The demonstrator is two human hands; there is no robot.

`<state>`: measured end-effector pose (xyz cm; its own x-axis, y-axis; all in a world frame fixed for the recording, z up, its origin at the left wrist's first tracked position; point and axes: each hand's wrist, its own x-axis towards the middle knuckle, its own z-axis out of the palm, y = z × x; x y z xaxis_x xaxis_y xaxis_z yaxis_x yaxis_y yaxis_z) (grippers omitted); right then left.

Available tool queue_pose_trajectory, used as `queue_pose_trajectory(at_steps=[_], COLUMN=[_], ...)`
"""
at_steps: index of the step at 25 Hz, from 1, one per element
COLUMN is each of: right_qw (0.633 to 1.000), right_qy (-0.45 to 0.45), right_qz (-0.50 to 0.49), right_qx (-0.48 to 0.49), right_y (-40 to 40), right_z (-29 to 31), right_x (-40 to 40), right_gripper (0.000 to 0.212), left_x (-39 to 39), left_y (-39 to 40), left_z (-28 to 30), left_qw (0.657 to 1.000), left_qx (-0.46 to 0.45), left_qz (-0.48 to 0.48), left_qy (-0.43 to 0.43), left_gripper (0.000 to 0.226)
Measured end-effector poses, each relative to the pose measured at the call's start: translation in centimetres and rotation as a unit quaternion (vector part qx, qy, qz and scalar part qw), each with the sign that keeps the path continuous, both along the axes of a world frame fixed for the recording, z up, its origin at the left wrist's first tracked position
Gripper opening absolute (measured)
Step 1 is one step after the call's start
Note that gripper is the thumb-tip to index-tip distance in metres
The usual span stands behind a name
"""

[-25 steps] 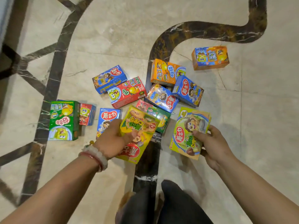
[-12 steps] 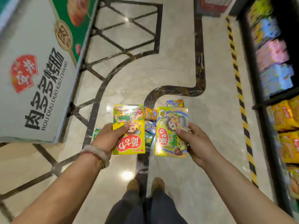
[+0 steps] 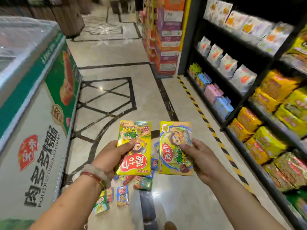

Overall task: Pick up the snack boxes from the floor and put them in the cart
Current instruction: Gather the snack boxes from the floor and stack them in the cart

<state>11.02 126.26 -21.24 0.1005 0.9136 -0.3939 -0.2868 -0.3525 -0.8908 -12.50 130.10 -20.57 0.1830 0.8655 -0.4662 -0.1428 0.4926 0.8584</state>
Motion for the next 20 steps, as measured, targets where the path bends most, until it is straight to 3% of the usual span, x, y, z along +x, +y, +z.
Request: queue_pose_trajectory(at_steps=[9,20], right_qw=[0.984,0.921], right_qy=[0.026,0.02], right_qz=[-0.176,-0.389], right_qx=[0.022,0.014], right_y=[-12.2,-33.2], right_z=[1.8,3.5], right_x=[-1.9,4.2], right_gripper=[0.015,0.016], left_x=[0.1,13.9], left_y=[-4.2,-17.4], left_z=[1.7,2.7], left_qw=[0.984,0.923], left_qx=[0.003,0.0], left_qz=[-0.175,-0.384], left_qy=[0.023,0.035], left_gripper=[0.015,0.029])
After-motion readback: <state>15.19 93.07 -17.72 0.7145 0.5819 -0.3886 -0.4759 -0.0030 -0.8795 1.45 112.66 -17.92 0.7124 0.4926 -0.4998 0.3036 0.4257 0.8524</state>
